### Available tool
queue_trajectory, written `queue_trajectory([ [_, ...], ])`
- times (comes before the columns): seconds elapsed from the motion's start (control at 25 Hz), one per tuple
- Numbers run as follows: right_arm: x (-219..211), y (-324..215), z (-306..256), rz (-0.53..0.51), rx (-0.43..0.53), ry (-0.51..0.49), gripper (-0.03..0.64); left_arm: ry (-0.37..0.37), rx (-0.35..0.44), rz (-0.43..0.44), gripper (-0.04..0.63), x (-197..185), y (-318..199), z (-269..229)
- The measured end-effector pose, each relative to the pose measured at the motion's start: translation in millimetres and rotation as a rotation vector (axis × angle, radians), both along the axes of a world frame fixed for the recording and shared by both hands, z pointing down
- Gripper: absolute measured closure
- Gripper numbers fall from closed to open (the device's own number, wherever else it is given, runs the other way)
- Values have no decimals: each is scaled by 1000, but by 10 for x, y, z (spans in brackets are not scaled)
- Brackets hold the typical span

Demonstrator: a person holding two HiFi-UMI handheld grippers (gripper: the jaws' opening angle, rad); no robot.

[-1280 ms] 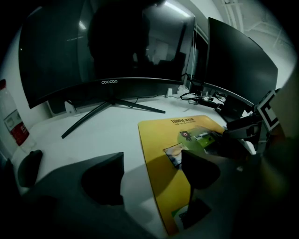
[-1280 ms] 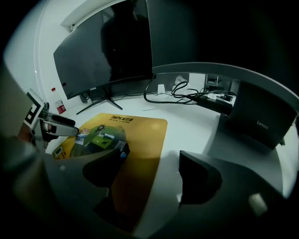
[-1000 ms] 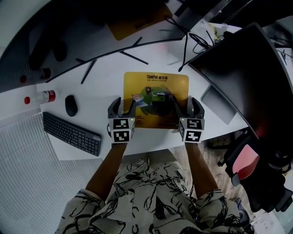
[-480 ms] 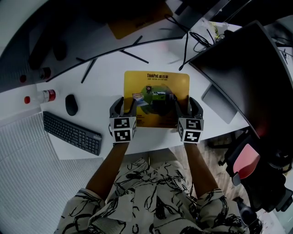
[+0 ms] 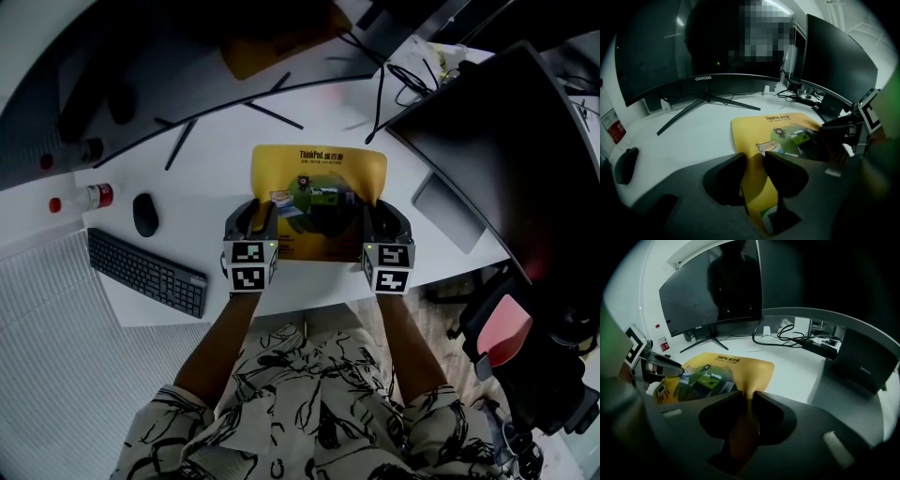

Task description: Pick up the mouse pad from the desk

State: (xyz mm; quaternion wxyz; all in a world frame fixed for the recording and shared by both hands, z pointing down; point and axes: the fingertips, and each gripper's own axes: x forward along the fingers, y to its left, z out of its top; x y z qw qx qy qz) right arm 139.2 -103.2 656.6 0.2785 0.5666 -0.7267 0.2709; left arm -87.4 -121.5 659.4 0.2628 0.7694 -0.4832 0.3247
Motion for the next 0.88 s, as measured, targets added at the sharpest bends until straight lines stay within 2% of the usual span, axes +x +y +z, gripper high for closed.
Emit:
queue_trajectory([
  [0.4, -43, -7, -13, -11, 2, -37, 543, 61, -6, 35, 509, 64, 17, -4],
  [0.6, -51, 4, -89, -27, 25, -48, 551, 77, 21, 49, 520, 82, 25, -86],
  [0.88, -122, -59, -405, -55, 107, -52, 552, 89, 89, 73, 528, 130, -3, -359],
])
